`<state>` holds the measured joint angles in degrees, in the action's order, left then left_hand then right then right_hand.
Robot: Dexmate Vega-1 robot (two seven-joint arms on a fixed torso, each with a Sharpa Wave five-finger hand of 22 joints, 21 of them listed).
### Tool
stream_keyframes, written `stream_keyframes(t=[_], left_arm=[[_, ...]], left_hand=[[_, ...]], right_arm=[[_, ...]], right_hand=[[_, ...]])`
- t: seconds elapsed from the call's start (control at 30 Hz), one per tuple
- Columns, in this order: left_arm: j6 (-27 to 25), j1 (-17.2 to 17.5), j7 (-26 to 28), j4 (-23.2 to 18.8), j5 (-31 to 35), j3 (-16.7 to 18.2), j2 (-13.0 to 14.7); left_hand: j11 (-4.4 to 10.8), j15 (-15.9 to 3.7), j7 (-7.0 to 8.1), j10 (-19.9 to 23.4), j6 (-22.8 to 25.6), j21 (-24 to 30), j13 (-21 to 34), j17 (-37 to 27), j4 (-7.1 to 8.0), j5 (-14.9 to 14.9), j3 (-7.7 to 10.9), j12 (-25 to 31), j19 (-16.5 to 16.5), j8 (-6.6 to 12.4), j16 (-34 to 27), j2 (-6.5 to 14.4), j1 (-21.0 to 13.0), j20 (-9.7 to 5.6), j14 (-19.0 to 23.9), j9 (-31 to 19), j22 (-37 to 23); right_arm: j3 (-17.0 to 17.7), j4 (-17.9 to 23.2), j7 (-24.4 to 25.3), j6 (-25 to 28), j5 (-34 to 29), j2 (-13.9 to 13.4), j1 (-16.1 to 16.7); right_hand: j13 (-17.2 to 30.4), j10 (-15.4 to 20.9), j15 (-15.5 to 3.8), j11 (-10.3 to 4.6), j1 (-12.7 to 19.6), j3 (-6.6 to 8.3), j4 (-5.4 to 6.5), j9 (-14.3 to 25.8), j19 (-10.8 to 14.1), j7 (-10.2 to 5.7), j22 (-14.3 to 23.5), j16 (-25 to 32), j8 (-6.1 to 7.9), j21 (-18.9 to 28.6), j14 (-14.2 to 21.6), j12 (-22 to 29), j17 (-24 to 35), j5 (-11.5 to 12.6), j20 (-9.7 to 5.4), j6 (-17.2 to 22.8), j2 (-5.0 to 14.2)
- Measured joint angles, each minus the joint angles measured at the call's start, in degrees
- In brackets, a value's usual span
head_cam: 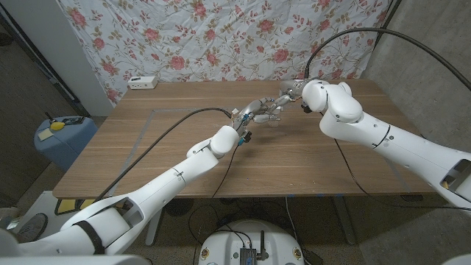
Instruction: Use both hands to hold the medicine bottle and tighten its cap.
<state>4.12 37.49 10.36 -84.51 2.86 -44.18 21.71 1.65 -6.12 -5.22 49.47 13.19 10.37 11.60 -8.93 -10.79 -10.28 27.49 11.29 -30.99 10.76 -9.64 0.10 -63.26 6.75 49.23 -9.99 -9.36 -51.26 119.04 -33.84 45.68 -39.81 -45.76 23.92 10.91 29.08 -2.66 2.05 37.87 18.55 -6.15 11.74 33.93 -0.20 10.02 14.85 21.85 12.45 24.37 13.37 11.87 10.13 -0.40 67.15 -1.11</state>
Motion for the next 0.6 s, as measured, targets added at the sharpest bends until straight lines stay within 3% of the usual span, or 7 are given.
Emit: stream_keyframes(t=[0.17, 0.33, 0.6], left_arm=[[0.06, 0.00, 0.01, 0.11, -0.07, 0.07, 0.00], [0.07, 0.04, 0.09, 0.25, -0.14, 0.14, 0.00], [0.08, 0.07, 0.14, 0.43, -0.20, 0.20, -0.02]], left_hand=[[0.00, 0.00, 0.00, 0.00, 0.00, 0.00, 0.00, 0.01, 0.00, 0.00, 0.00, -0.03, 0.00, 0.00, 0.11, 0.00, -0.01, 0.00, 0.00, 0.00, 0.00], [0.09, 0.00, 0.00, -0.10, 0.00, 0.00, 0.00, -0.03, 0.00, 0.01, 0.00, -0.10, 0.00, 0.00, 0.12, 0.00, -0.01, 0.00, 0.00, 0.00, 0.00], [0.09, 0.00, 0.00, -0.10, 0.00, 0.00, -0.01, -0.03, 0.00, -0.17, 0.00, -0.24, 0.00, 0.00, 0.13, 0.01, -0.03, 0.00, 0.00, 0.00, 0.00]], right_arm=[[0.23, -0.03, 0.84, 0.30, -0.62, 0.49, 0.52], [0.42, -0.24, 1.86, 0.60, -1.22, 1.02, 1.16], [0.50, -0.84, 3.27, 1.00, -2.05, 1.84, 1.68]], right_hand=[[0.00, 1.56, 0.10, 0.30, -0.98, -0.24, 0.24, -0.04, 0.84, 0.21, 0.00, 0.21, 0.55, 0.00, 0.91, 0.00, 0.27, 0.00, -0.21, 1.45, 0.22], [0.01, 2.92, 0.20, -0.60, -2.30, -0.92, 0.53, -0.29, 1.25, -2.88, 0.00, 0.42, 1.23, 0.34, 1.63, 0.21, 0.21, -0.04, -0.19, 6.40, 0.26], [0.01, 4.32, -0.01, -0.83, -3.78, -1.72, 0.78, -0.58, 1.55, -2.88, -0.01, 0.42, 1.23, 0.34, 2.65, 0.22, 0.10, 0.07, -0.50, 8.40, -0.17]])
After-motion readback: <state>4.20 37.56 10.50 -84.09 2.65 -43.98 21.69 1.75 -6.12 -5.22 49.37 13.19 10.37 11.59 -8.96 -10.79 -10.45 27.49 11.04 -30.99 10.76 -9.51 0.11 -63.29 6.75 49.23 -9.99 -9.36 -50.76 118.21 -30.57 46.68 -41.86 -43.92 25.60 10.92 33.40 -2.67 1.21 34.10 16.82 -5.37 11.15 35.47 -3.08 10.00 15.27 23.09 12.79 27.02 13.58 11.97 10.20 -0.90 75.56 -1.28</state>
